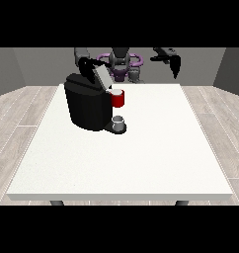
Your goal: Insert the coffee pod into the coffee machine and close the lid
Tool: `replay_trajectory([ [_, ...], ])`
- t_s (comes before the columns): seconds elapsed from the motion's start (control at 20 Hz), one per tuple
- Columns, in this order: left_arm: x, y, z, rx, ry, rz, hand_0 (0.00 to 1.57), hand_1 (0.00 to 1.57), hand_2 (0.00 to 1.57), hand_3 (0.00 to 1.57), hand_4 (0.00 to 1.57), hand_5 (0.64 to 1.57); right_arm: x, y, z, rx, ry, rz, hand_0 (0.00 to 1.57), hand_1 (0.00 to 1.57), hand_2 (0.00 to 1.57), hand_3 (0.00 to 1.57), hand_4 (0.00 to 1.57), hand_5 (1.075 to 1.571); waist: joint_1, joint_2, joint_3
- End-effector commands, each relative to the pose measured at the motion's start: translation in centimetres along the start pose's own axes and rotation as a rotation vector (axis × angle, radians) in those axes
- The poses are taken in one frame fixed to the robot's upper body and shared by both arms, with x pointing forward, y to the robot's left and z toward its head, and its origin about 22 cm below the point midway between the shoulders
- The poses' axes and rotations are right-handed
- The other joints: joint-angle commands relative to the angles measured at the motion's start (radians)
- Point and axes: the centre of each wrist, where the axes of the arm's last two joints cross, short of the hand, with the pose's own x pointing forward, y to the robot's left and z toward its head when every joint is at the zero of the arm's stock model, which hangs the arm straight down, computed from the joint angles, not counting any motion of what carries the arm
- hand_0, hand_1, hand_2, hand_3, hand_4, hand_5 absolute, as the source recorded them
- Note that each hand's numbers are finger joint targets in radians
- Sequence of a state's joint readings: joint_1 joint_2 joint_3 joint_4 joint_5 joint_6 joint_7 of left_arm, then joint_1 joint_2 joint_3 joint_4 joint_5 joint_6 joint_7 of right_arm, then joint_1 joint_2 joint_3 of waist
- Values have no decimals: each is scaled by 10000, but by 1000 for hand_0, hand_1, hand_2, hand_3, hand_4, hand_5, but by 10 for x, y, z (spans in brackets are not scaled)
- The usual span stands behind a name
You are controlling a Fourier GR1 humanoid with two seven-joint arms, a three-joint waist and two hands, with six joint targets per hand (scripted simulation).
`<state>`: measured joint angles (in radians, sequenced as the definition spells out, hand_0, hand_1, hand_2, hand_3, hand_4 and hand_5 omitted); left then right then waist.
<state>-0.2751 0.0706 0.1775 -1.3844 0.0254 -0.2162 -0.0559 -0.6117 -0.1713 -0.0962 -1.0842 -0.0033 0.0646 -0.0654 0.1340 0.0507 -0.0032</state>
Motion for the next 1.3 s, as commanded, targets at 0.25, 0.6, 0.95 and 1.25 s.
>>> replay_trajectory([
  [0.25,-13,-11,15,-46,36,-261,0,0,0,0,0,1571,6,12,-15,340,-16,236,0,0,0,0,0,1571,142,231,32],
  [0.6,-2,12,5,64,286,-363,0,0,0,0,0,1571,15,22,-23,793,-71,447,0,0,0,0,182,1571,-28,165,32],
  [0.95,-17,16,12,429,449,-226,0,0,0,0,192,1571,27,59,-27,1192,-311,822,0,0,0,0,215,1571,86,-20,30],
  [1.25,-10,12,7,120,438,-176,0,0,0,0,181,1571,37,70,-36,1115,-647,1626,0,0,0,0,110,1571,291,44,31],
])
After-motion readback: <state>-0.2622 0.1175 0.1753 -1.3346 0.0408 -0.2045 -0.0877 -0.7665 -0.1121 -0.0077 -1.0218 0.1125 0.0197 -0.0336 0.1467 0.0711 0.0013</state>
